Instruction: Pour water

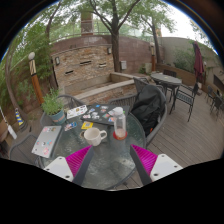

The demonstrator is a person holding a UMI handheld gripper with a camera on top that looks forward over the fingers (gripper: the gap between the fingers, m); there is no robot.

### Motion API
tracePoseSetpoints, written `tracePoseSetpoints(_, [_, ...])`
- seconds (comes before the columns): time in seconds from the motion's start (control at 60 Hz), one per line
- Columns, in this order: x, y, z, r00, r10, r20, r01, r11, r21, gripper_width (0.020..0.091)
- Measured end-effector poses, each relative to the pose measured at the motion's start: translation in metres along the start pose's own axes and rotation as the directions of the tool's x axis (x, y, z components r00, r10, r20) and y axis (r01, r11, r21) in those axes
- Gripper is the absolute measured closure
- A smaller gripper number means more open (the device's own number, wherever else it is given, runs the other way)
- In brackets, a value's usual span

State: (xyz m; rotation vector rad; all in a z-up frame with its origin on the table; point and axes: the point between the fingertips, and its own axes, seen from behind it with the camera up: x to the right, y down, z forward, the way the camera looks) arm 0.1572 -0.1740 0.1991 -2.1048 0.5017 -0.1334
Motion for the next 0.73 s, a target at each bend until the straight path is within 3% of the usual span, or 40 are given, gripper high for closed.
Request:
tracePoseSetpoints(0.2, [-0.016,-0.002,-0.104,0.999,0.015,0.034,-0.015,1.0,-0.012,0.0269])
tracePoseSetpoints(0.367, [0.002,0.007,-0.129,0.995,0.008,0.097,-0.006,1.0,-0.025,0.0268])
tracePoseSetpoints(0.533, [0.065,0.011,-0.13,0.993,-0.011,0.122,0.017,0.998,-0.052,0.0276])
tracePoseSetpoints(0.733, [0.161,0.052,-0.119,0.992,0.019,0.125,0.002,0.985,-0.171,0.0278])
